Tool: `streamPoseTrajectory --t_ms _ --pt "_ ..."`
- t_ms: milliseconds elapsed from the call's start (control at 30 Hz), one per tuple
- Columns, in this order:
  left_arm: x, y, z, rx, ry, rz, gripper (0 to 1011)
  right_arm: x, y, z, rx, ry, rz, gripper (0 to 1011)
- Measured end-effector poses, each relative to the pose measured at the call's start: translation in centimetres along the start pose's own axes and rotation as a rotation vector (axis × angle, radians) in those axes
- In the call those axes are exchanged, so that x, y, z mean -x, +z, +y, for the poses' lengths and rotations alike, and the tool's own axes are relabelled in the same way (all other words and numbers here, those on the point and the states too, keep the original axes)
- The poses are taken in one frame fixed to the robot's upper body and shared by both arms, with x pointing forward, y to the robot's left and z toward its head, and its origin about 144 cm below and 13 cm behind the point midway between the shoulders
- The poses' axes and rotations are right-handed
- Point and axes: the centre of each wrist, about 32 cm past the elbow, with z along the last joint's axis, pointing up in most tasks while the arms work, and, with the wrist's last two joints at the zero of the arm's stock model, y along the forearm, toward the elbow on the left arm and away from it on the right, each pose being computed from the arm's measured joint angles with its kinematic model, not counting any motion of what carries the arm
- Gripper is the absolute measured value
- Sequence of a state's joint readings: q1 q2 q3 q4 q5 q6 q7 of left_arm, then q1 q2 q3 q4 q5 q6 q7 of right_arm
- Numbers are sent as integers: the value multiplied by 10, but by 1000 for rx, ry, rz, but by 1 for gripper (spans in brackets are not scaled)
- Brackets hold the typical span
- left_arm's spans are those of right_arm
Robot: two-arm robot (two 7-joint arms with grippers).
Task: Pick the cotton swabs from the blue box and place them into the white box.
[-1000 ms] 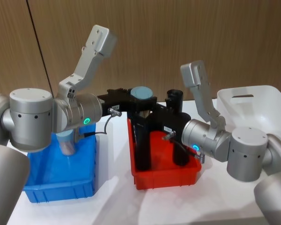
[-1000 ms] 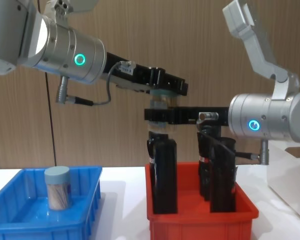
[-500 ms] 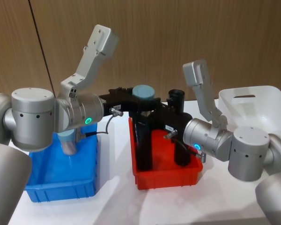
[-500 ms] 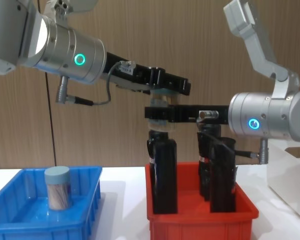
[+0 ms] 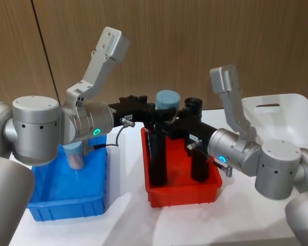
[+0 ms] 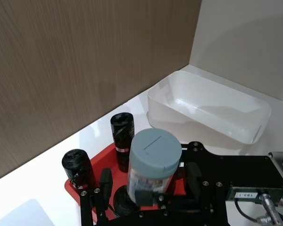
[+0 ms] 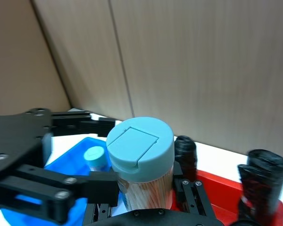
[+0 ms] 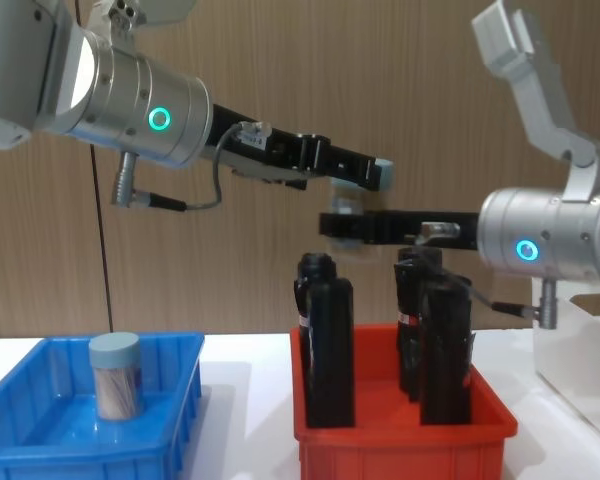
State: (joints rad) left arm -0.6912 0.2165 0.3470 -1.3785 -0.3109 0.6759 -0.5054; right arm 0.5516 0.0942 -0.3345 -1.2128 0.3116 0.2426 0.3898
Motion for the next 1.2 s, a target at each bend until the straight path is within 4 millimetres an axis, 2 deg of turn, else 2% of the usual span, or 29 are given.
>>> streamPoseTrajectory --t_ms 700,1200 --pt "0 0 0 0 0 0 1004 -30 -7 -22 -26 -227 -23 645" --pt "0 0 0 0 0 0 1004 -59 -5 -50 -57 -386 -51 645"
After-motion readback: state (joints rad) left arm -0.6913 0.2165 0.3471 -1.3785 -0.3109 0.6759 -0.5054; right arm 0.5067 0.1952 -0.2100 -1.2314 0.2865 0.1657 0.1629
